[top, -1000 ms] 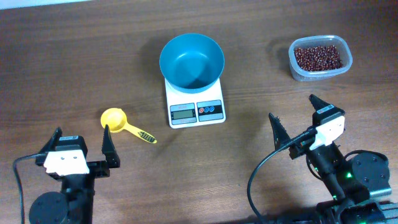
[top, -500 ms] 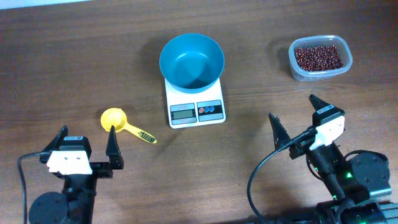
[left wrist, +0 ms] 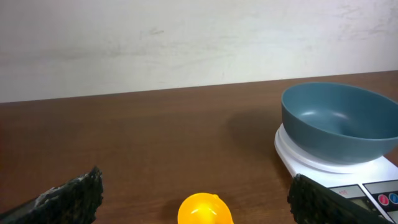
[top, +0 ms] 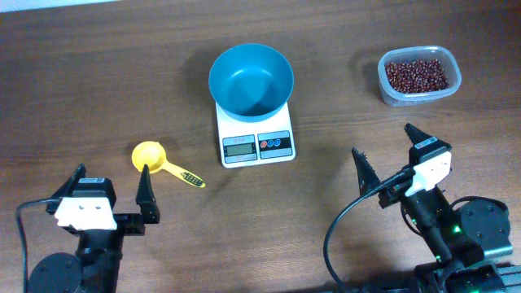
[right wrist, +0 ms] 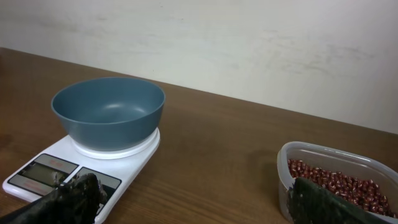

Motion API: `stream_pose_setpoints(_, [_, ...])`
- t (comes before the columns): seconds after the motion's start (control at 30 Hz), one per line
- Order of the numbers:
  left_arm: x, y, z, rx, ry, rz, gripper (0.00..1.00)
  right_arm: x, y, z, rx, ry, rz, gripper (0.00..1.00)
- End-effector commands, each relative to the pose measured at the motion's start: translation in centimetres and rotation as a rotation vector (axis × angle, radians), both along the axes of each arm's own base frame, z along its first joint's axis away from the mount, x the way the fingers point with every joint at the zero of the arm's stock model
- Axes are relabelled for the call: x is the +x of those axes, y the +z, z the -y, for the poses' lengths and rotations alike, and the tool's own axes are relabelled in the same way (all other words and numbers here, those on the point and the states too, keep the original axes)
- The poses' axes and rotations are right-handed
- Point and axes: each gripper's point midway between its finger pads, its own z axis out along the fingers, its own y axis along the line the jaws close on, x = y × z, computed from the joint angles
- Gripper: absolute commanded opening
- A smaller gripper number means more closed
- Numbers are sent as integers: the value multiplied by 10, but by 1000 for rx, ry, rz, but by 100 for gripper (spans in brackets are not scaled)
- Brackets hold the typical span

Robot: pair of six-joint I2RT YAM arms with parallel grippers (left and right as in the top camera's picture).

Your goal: Scoop item into bowl and weigh 50g on scale

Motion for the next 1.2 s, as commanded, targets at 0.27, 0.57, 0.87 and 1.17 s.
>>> stream_pose_setpoints(0.27, [-2, 10, 2, -8, -12, 18, 99, -1, -2, -2, 1, 10, -2, 99])
stream_pose_setpoints(0.57, [-2, 10, 2, -8, -12, 18, 99, -1, -2, -2, 1, 10, -2, 99])
stream_pose_setpoints(0.87, [-9, 25, 1, -7, -7, 5, 99, -1, -2, -2, 1, 10, -2, 99])
stream_pose_setpoints(1.17, [-15, 50, 1, -19, -7, 53, 99, -1, -2, -2, 1, 10, -2, 99])
